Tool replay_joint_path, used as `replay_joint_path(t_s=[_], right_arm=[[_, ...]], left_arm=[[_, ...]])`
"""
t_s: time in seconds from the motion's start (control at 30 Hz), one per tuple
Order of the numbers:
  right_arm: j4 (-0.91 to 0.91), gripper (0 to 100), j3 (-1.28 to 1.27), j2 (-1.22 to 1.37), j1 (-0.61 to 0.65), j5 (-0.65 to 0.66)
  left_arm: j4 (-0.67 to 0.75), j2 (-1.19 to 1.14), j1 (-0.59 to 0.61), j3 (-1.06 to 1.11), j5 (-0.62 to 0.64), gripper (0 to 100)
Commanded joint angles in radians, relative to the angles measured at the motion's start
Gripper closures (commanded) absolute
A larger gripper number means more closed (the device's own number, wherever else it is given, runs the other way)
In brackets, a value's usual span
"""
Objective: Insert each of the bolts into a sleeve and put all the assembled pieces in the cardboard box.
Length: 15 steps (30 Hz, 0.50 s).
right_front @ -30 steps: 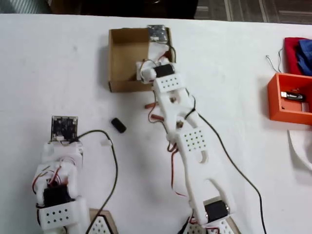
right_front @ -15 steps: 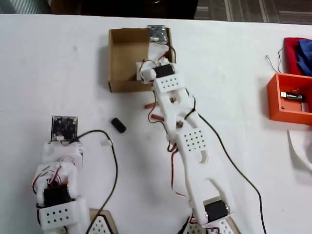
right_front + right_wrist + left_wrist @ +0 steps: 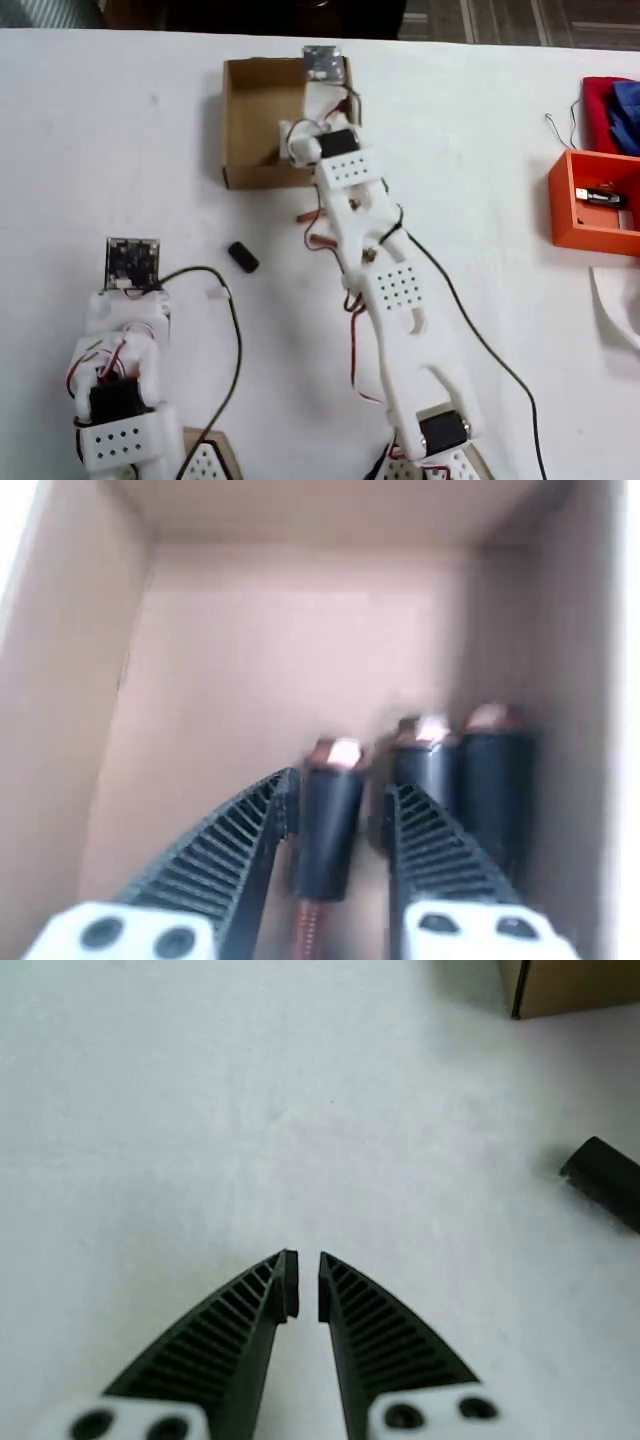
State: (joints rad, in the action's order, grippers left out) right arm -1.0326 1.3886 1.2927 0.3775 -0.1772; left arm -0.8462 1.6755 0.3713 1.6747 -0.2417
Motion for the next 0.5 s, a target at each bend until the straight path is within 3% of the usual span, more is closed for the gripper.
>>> replay_joint_path(t_s=[0.0,0.07,0.17,0.47], right_arm=[[-0.087,87.5,0.184,-0.016,-0.012,-0.008],[-0.163,87.5,0.288,-0.018,-0.016,-0.008],[-0.229,87.5,0.272,-0.099,-0.035,-0.008],[-0.654,87.5,0.276,-0.377,-0.073,0.046]], left_arm=[[-0.006,-0.008,-0.008,0.025,0.005,94],[-0.006,-0.008,-0.008,0.025,0.005,94],[-0.006,-0.008,-0.008,0.025,0.005,94],[-0.006,-0.008,-0.009,0.025,0.005,94]])
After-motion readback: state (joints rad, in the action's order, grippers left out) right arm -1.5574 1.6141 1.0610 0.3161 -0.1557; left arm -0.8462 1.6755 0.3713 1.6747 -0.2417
